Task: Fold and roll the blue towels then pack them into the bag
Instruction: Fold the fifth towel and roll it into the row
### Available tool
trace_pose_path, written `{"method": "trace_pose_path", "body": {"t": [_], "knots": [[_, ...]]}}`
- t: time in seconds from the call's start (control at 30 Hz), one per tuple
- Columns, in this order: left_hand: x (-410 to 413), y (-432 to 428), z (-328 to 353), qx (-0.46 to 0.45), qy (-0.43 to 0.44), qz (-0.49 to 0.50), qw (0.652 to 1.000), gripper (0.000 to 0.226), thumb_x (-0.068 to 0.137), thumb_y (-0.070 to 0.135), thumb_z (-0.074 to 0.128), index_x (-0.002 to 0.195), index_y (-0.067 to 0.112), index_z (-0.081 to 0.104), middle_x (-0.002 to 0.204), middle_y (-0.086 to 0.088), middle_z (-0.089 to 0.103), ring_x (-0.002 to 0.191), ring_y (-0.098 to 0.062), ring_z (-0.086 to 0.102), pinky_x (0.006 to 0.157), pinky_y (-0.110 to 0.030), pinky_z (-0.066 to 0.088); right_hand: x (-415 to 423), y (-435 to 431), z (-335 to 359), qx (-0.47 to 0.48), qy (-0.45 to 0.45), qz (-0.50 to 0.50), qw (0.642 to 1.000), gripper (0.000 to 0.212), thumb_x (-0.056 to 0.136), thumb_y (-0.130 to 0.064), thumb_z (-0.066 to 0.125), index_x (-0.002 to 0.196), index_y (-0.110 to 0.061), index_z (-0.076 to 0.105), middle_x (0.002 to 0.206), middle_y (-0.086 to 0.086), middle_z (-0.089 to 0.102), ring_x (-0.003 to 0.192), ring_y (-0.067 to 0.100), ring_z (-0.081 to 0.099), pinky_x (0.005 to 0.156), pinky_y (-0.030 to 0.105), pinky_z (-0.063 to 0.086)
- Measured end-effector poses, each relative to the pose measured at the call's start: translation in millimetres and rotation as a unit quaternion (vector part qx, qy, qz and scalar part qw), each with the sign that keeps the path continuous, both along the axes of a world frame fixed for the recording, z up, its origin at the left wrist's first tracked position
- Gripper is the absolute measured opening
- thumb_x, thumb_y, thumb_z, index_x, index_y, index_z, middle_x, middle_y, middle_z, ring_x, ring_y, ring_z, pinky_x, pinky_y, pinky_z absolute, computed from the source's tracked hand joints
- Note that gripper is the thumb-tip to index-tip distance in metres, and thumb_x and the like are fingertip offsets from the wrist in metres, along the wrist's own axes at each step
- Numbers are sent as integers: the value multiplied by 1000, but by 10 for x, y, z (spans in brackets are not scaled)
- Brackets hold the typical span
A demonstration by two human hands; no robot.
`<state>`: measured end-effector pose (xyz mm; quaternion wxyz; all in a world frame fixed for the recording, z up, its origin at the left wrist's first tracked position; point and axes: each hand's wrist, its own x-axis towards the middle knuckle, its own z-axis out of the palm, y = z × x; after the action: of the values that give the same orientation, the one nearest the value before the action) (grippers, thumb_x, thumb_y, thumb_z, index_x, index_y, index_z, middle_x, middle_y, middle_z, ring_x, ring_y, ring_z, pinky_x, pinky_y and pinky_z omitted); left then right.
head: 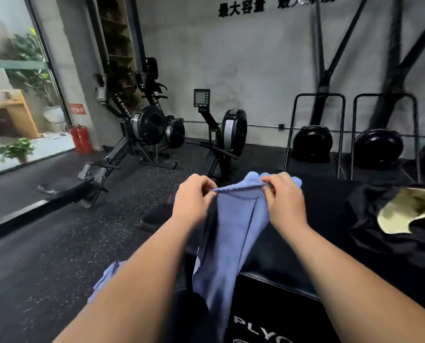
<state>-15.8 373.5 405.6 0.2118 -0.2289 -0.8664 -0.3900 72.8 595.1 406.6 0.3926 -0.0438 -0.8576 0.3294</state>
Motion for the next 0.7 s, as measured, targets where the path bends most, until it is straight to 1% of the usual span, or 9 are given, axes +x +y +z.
{"method": "trace_pose_path", "body": {"t": [0.07, 0.13, 0.3, 0.4, 0.47, 0.5, 0.6, 0.67, 0.7], "knots": [[16, 250, 101, 15, 29, -23, 999, 18, 91, 20, 75, 88, 36, 68, 90, 14, 57, 79, -3, 57, 78, -29, 49, 60, 179, 102, 26, 27, -31, 999, 19, 102, -11, 60, 111, -19, 75, 107, -9, 54, 89, 9, 54, 76, 21, 41], [39, 504, 225, 25, 73, -39, 996, 12, 93, 16, 74, 93, 27, 70, 91, 14, 53, 77, -4, 50, 74, -25, 41, 117, 344, 234, 47, 62, -66, 995, 19, 101, -12, 59, 112, -20, 73, 106, -11, 50, 89, 9, 52, 76, 28, 46], [44, 1102, 603, 9, 208, -69, 976, 17, 97, 6, 63, 104, 19, 71, 108, 2, 58, 94, -16, 53, 79, -29, 44, 139, 771, 592, 148, 169, -183, 957, 28, 94, 1, 63, 119, -9, 72, 110, 10, 54, 97, 30, 55, 80, 38, 47], [116, 1417, 544, 26, 181, -80, 980, 12, 97, 23, 58, 91, 16, 66, 98, 2, 61, 93, -16, 54, 79, -35, 44, 155, 989, 512, 167, 159, -228, 946, 21, 96, -7, 68, 115, -12, 72, 110, 7, 52, 97, 28, 52, 79, 38, 45], [138, 1569, 150, -7, 108, -99, 989, 10, 95, 25, 60, 90, 17, 62, 94, 3, 59, 86, -16, 51, 71, -33, 33, 182, 1113, 151, 187, 29, -228, 955, 20, 98, -15, 66, 117, -19, 70, 110, 5, 53, 99, 29, 54, 80, 39, 48], [157, 1617, -171, -95, 85, -123, 984, 4, 94, 21, 60, 97, 20, 63, 100, 2, 58, 87, -19, 52, 72, -32, 30, 223, 1162, -122, 192, -89, -209, 955, 24, 99, -19, 62, 123, -24, 66, 112, 5, 54, 102, 31, 57, 82, 42, 50], [325, 1572, -1116, -334, -58, -185, 923, 32, 97, 25, 58, 128, 30, 58, 122, -2, 57, 108, -31, 64, 87, -42, 51, 512, 1151, -1049, 126, -421, -106, 892, 45, 104, -35, 49, 148, -31, 41, 135, 7, 55, 122, 35, 58, 95, 45, 49], [439, 1521, -1513, -346, -102, -195, 912, 39, 105, 38, 51, 143, 26, 52, 136, -1, 56, 120, -26, 60, 98, -40, 49, 738, 1091, -1493, 85, -474, -94, 871, 52, 106, -45, 44, 154, -27, 35, 153, 3, 49, 134, 30, 52, 106, 44, 44], [467, 1505, -1638, -336, -80, -187, 920, 41, 108, 42, 45, 143, 23, 53, 138, 1, 55, 122, -23, 57, 100, -36, 46, 803, 1070, -1623, 98, -468, -100, 872, 56, 108, -48, 40, 158, -25, 32, 162, 1, 40, 145, 25, 43, 116, 44, 36]]}}
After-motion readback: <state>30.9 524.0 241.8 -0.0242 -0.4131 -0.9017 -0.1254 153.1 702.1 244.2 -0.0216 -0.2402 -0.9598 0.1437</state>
